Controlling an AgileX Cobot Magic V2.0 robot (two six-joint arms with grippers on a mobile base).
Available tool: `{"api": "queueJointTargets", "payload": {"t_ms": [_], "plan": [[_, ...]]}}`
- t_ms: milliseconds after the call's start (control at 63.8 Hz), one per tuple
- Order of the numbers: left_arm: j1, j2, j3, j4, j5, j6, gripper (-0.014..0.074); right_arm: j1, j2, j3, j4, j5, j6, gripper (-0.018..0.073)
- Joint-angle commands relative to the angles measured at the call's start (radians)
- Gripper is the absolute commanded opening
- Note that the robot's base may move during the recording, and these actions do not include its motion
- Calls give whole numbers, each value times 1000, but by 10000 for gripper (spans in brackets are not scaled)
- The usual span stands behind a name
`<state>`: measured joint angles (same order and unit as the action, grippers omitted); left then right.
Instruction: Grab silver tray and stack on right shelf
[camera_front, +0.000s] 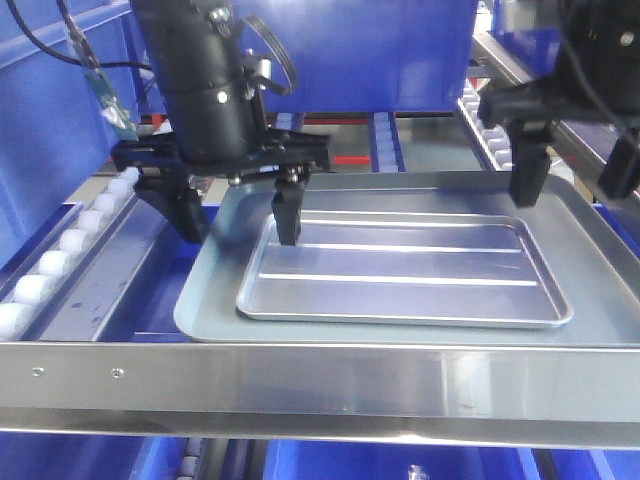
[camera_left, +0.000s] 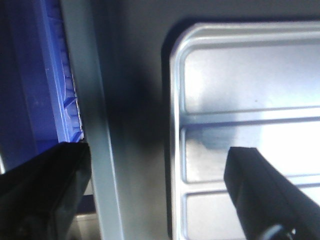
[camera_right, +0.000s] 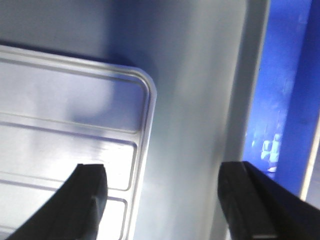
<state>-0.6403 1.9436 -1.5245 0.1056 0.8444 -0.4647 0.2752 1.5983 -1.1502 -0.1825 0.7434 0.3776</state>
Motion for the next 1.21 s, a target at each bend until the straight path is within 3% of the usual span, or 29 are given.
{"api": "queueJointTargets", "payload": {"t_ms": [0,141,282,502,847,1035,1192], "plan": [[-6,-117,-26,2,1,19,459,-5,-95,-36,-22,-12,-9,489],[-8,-223,-14,11,17,19,379,-4,-184,-18,-22,12,-9,261],[-8,-339,54,29,-2,19,237,-4,-300,63,-22,-14,-13,40],[-8,-528,318,74,-96,19,-110,-4,-476,257,-22,-125,-37,57],[-8,-883,803,125,-433,19,-94,-4,-733,550,-22,-256,-53,57],[-8,-1137,969,157,-457,20,-94,-3,-930,646,-22,-261,-53,57],[-8,-1369,1023,161,-399,22,-94,-3,-1111,669,-22,-251,-55,57]]}}
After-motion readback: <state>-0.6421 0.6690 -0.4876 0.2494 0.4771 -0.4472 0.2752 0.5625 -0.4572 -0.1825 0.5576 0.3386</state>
